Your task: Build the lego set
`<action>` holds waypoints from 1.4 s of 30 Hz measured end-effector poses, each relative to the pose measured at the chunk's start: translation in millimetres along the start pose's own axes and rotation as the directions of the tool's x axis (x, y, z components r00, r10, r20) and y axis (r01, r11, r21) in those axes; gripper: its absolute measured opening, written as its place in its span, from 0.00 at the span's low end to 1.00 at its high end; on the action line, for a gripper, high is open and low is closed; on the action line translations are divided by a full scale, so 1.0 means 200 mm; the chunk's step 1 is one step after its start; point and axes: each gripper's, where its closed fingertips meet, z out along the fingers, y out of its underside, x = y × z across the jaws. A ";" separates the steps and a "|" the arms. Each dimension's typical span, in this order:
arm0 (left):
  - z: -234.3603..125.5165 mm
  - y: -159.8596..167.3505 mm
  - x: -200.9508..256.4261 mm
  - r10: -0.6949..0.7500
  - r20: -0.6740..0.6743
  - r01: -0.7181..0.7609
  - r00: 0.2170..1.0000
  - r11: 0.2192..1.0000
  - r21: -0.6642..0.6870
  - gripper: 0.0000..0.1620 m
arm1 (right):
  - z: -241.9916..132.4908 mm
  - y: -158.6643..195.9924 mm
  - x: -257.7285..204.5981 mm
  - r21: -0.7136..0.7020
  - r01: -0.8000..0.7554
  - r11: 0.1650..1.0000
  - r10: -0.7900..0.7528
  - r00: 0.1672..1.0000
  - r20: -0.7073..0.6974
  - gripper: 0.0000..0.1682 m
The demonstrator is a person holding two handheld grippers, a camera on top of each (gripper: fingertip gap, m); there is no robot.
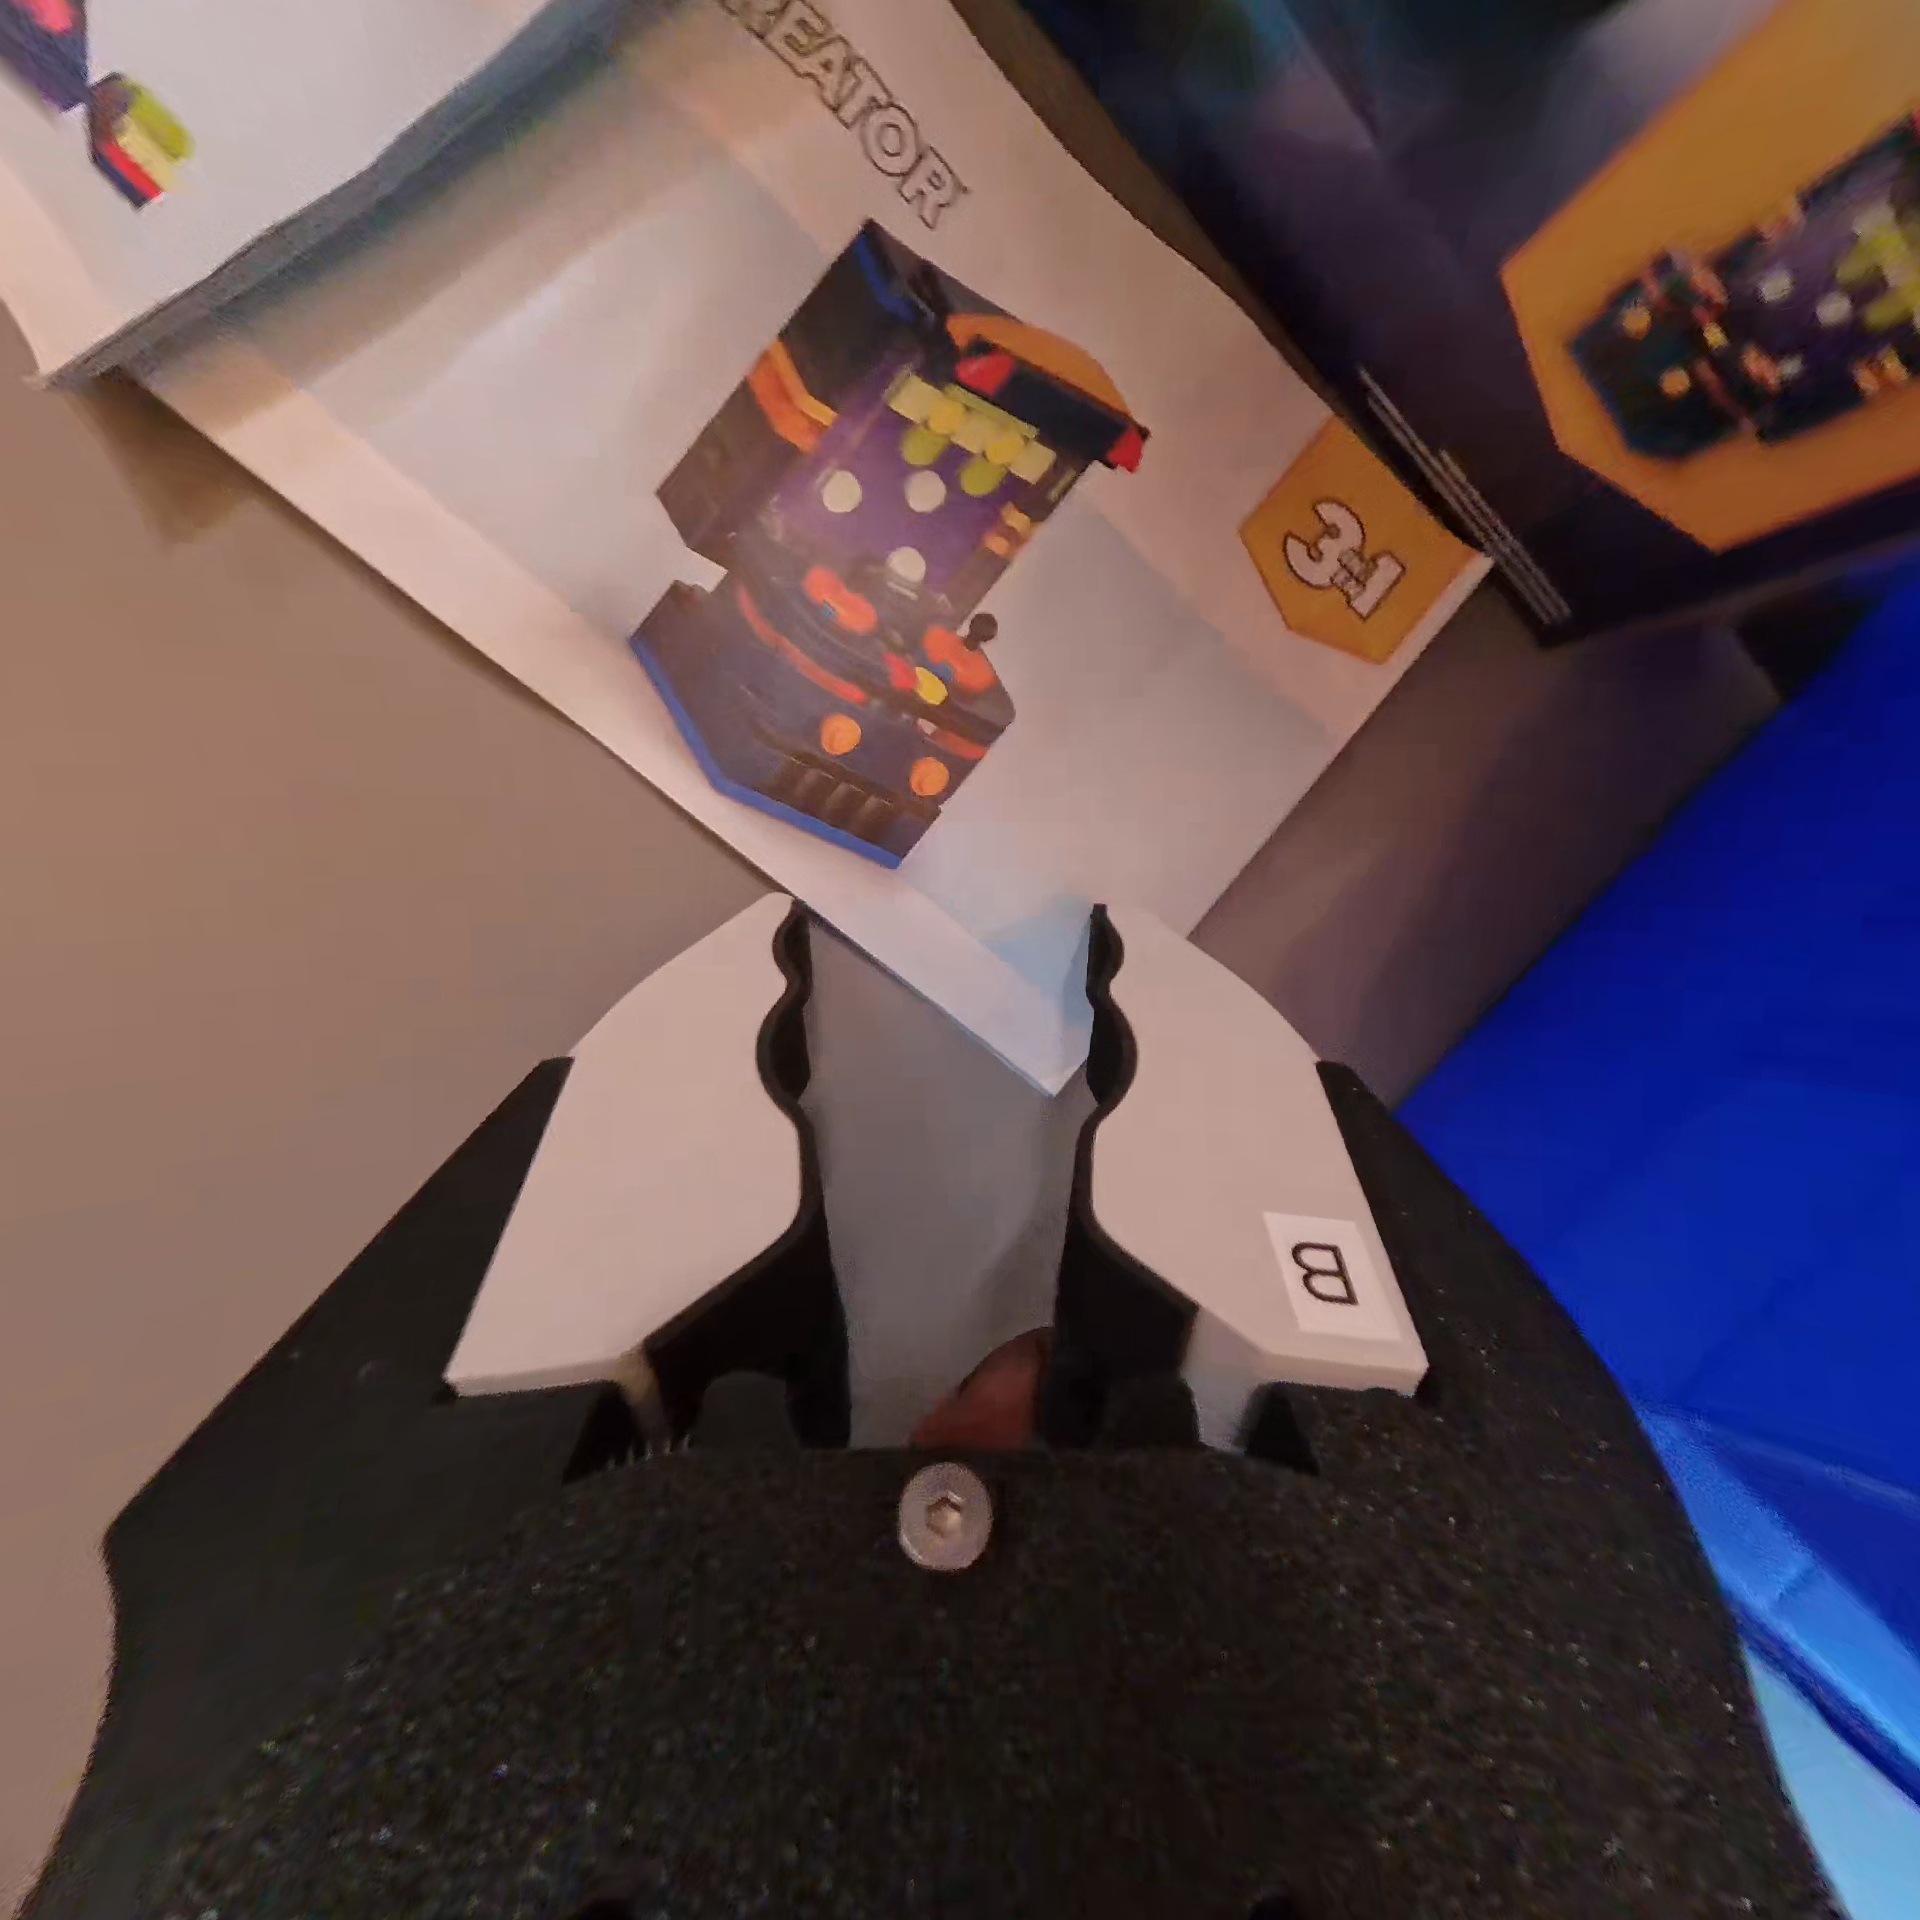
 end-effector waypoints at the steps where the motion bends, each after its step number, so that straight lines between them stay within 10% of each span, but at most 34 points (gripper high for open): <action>1: 0.00 0.00 -0.01 -0.004 0.014 0.004 1.000 1.000 0.000 0.01 | 0.00 0.01 0.01 0.002 -0.021 1.000 0.021 1.000 -0.009 0.30; 9: -0.08 -0.05 -0.06 -0.039 0.058 0.034 0.998 0.996 0.087 0.00 | -0.06 -0.29 -0.05 0.275 -0.128 0.953 0.150 0.987 -0.060 0.18; 42: 0.09 -0.02 0.08 -0.061 0.083 0.052 0.995 0.992 0.113 0.02 | 0.09 -0.10 0.23 0.206 -0.275 0.939 0.301 0.948 -0.104 0.44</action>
